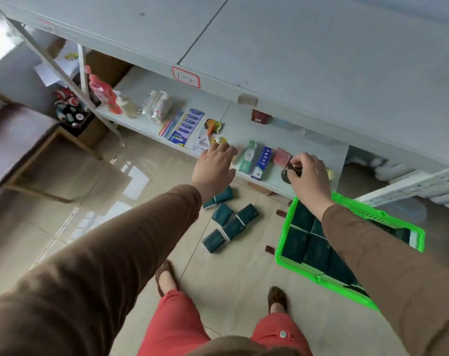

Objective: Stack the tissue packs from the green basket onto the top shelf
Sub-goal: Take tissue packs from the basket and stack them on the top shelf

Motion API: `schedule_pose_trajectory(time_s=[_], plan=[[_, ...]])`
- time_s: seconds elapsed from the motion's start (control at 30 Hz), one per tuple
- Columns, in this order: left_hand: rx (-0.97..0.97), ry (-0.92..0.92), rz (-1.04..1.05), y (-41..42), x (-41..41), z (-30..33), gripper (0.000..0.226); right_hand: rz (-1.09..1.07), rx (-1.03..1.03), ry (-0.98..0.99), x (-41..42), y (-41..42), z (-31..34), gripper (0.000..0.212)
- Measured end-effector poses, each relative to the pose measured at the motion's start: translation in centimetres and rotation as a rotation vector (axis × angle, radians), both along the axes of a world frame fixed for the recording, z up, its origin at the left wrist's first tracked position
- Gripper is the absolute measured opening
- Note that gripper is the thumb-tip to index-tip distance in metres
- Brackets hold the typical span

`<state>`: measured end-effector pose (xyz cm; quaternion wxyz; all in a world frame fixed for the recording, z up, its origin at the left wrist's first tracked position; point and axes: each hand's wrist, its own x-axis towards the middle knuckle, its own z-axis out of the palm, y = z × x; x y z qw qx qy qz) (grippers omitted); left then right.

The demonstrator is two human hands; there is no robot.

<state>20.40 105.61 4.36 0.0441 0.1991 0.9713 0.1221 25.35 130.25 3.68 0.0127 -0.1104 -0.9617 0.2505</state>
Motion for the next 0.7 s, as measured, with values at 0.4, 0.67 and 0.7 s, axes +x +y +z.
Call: schedule_pose_trajectory(time_s=[0.4, 0.67, 0.7], plan=[[-0.006, -0.235, -0.042, 18.5, 12.5, -7.1, 0.049, -0.08, -0.095, -0.278, 12.7, 17.6, -6.5, 0.02], [-0.02, -0.282, -0.135, 27.0, 17.0, -13.8, 0.041, -0.229, -0.127, -0.368, 19.5, 23.3, -12.1, 0.02], [-0.019, -0.287, -0.147, 28.3, 17.3, -14.4, 0.041, -0.253, -0.127, -0.376, 20.3, 24.2, -12.7, 0.021]])
